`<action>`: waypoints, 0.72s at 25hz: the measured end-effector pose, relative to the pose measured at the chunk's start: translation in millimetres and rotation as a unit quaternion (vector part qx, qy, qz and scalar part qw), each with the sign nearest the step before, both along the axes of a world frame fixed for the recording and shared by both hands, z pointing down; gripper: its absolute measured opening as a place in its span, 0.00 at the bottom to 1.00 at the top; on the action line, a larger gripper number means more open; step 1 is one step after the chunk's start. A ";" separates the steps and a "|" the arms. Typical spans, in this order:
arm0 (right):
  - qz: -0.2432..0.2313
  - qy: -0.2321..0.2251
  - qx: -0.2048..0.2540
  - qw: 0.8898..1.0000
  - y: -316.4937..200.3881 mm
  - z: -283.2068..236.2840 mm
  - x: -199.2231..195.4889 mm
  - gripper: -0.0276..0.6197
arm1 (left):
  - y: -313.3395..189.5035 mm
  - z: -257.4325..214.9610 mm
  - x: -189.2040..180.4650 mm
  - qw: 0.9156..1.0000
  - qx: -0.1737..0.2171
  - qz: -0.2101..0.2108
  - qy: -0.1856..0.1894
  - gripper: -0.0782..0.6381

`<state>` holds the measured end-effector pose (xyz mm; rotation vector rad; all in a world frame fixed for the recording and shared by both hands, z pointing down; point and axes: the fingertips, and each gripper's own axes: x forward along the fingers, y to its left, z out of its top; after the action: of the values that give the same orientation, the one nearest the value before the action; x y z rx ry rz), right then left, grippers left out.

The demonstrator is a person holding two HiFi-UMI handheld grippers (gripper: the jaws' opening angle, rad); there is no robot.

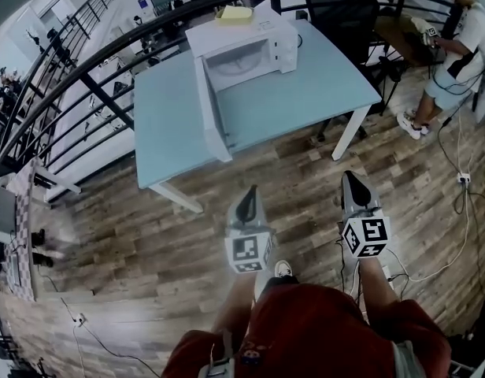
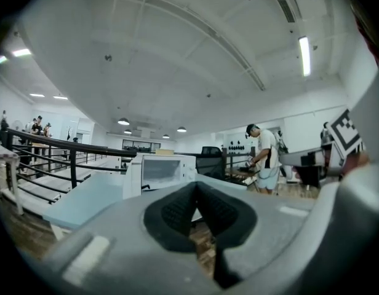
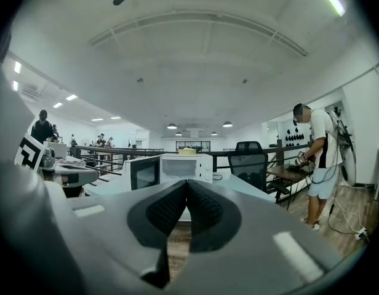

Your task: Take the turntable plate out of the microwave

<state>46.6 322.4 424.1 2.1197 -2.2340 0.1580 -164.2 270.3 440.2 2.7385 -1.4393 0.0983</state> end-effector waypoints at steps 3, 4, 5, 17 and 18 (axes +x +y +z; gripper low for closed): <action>0.005 -0.003 0.000 1.000 -15.7 3.6 1.3 0.04 | -19.0 0.9 4.6 1.000 0.001 0.007 0.000 0.11; 0.007 -0.004 0.000 1.000 -20.7 4.9 2.8 0.04 | -24.7 1.6 7.2 1.000 0.002 0.011 -0.002 0.11; 0.010 -0.006 0.001 1.000 -25.5 6.1 4.4 0.04 | -30.3 2.3 9.8 1.000 0.002 0.015 -0.003 0.11; 0.019 -0.028 -0.007 0.999 -96.3 25.9 43.9 0.04 | -94.5 16.4 53.9 0.999 -0.010 0.026 -0.021 0.11; 0.018 -0.030 -0.007 0.999 -106.3 26.6 50.2 0.04 | -103.5 16.8 59.4 0.999 -0.010 0.025 -0.022 0.11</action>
<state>96.8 216.1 450.7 2.1781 -2.2191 0.2423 -104.9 166.8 457.1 2.7731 -1.3720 0.1761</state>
